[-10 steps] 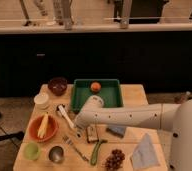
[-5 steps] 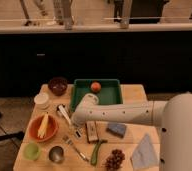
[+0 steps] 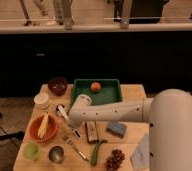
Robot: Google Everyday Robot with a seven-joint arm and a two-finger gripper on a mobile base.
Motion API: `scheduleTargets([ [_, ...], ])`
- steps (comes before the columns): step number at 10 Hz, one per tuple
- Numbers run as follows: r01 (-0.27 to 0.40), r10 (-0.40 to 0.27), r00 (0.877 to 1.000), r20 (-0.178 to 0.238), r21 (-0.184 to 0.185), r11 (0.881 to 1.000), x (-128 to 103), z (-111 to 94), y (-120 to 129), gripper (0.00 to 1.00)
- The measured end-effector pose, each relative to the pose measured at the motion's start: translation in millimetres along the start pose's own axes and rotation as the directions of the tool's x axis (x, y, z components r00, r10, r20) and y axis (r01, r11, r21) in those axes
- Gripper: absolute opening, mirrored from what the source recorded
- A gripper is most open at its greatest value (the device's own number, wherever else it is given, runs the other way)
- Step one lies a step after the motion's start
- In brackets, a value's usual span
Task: Wipe table surface with brush
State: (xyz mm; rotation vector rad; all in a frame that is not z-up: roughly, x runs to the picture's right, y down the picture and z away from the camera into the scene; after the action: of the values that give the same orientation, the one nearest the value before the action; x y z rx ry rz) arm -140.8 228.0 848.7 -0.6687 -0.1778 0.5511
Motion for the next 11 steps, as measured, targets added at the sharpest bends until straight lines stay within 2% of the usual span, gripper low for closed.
scheduleTargets([
  [4, -0.011, 0.011, 1.000, -0.008, -0.002, 1.000, 6, -1, -2, 0.07],
  [5, -0.014, 0.014, 1.000, -0.009, -0.001, 1.000, 8, -2, -3, 0.02],
  [10, -0.005, 0.004, 1.000, -0.015, -0.004, 1.000, 10, -1, 1, 0.00],
  [11, 0.003, -0.002, 0.999, -0.034, 0.020, 1.000, 17, -9, 1, 0.00],
])
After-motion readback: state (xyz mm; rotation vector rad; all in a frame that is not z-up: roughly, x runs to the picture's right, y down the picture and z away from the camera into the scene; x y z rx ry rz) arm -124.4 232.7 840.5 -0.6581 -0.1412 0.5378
